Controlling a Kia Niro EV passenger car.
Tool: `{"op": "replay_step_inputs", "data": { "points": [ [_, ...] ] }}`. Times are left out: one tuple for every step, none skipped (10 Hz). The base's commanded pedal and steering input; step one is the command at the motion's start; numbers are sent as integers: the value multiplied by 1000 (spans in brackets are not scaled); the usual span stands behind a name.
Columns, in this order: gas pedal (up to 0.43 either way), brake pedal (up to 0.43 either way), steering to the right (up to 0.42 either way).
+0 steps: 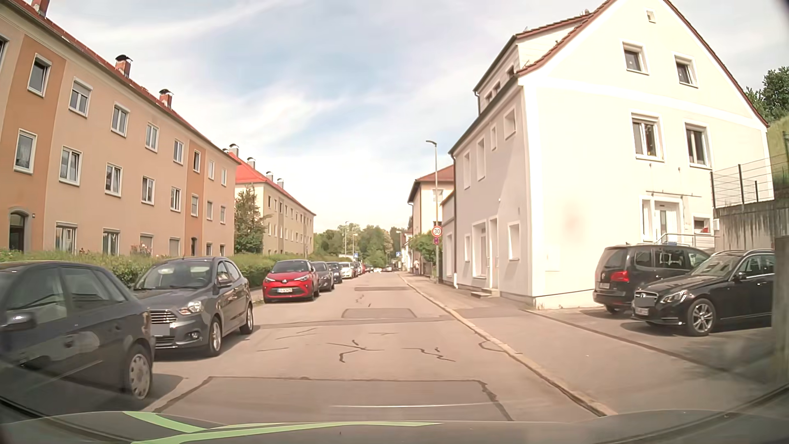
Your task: Follow the waypoints while adhering to traffic rules and regulations
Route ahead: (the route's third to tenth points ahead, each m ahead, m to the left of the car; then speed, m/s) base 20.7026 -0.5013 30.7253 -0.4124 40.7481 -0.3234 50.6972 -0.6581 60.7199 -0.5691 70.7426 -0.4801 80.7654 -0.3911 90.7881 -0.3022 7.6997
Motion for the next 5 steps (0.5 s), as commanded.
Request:
{"op": "replay_step_inputs", "data": {
  "points": [
    [59, 0, -12],
    [59, 0, -12],
    [59, 0, -12],
    [59, 0, -12],
    [59, 0, -12]
  ]
}}
